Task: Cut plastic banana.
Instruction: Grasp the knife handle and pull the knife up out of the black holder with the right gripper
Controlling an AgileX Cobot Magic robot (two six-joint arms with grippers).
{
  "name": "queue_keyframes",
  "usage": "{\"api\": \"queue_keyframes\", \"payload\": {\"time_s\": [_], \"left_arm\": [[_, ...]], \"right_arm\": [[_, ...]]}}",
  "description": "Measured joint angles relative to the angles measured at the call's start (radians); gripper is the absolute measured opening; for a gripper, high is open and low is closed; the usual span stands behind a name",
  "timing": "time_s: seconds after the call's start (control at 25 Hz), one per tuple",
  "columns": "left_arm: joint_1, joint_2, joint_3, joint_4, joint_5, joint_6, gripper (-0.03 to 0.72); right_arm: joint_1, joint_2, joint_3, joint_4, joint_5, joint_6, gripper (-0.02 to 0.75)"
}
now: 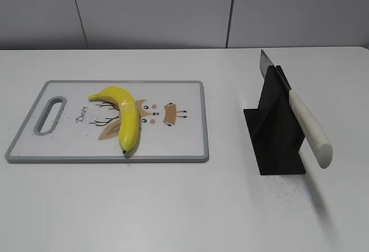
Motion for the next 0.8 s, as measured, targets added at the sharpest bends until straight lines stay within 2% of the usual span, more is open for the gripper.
{"api": "queue_keyframes", "payload": {"time_s": [0.8], "left_arm": [[0.0,0.0,0.0,0.0,0.0,0.0,0.589]], "right_arm": [[0.0,0.0,0.0,0.0,0.0,0.0,0.58]]}}
